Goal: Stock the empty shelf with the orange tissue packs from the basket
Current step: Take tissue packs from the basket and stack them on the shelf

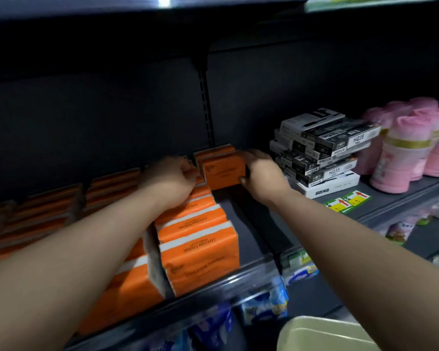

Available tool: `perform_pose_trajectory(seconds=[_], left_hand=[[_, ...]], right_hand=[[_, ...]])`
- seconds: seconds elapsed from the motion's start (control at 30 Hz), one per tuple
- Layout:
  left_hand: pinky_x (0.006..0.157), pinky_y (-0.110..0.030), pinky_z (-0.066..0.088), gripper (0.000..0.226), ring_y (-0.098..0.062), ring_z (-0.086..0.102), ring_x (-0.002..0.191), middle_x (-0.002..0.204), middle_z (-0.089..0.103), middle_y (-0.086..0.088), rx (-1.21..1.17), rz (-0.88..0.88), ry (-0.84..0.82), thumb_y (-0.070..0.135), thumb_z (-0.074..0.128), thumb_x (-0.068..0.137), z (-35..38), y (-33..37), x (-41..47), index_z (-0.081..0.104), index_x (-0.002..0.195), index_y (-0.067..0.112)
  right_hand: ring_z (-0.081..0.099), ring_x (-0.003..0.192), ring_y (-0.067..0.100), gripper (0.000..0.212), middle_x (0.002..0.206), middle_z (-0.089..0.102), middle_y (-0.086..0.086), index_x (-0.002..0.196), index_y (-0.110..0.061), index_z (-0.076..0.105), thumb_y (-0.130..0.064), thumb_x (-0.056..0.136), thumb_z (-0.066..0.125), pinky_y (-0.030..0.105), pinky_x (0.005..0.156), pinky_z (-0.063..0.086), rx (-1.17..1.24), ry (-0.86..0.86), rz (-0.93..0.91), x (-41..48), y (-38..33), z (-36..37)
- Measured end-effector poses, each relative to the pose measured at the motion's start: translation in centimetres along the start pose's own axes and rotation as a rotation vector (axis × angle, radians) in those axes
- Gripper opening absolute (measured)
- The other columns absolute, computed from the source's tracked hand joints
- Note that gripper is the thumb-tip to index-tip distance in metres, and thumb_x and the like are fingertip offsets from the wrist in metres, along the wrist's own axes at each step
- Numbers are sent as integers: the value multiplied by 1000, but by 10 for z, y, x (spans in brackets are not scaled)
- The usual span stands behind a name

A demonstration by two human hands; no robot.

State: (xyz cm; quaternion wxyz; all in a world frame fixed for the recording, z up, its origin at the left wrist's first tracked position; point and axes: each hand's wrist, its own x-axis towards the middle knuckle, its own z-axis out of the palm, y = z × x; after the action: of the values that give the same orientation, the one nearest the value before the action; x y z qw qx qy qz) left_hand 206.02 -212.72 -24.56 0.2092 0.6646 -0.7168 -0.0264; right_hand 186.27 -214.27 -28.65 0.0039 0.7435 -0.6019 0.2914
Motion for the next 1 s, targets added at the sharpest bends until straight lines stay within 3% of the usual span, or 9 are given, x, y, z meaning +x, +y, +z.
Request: perform_pose_trajectory(seconds=[0.1,0.33,0.57,0.87,1.0], left_hand=[[84,-26,45,30,-23,58,108,120,62,-1,11,28,36,38,57,86,-11,4,-27,63,113,27],[93,-35,48,31,-24,60,110,115,67,-2,-49,127,116,35,62,83,-49,3,-115,66,110,22],[85,-34,51,20,-21,65,95,100,71,0,-175,175,46,26,63,83,-66,-23,-237,69,101,19],[78,-33,52,14,-22,66,86,88,71,-1,-167,-149,-281,26,65,80,-6,-129,-362,68,92,19],[82,-30,50,20,-23,63,95,99,68,-4,-164,-299,-420,25,67,80,41,-180,-399,67,98,15]], right_hand=[[49,118,33,53,128,55,11,130,-16,50,-18,79,62,39,98,41,-17,-8,-24,-16,-10,-13],[42,130,25,56,140,48,9,136,-14,49,-17,82,65,28,108,32,121,-3,-92,-89,-58,-47],[47,126,26,50,135,54,10,132,-11,52,-13,84,65,22,100,29,200,-148,-113,-215,-115,-72],[52,122,24,49,130,58,10,129,-8,55,-11,82,68,18,101,29,369,-413,2,-344,-182,0],[48,126,21,51,136,54,8,133,-12,52,-18,85,66,21,104,28,356,-557,78,-381,-191,49]])
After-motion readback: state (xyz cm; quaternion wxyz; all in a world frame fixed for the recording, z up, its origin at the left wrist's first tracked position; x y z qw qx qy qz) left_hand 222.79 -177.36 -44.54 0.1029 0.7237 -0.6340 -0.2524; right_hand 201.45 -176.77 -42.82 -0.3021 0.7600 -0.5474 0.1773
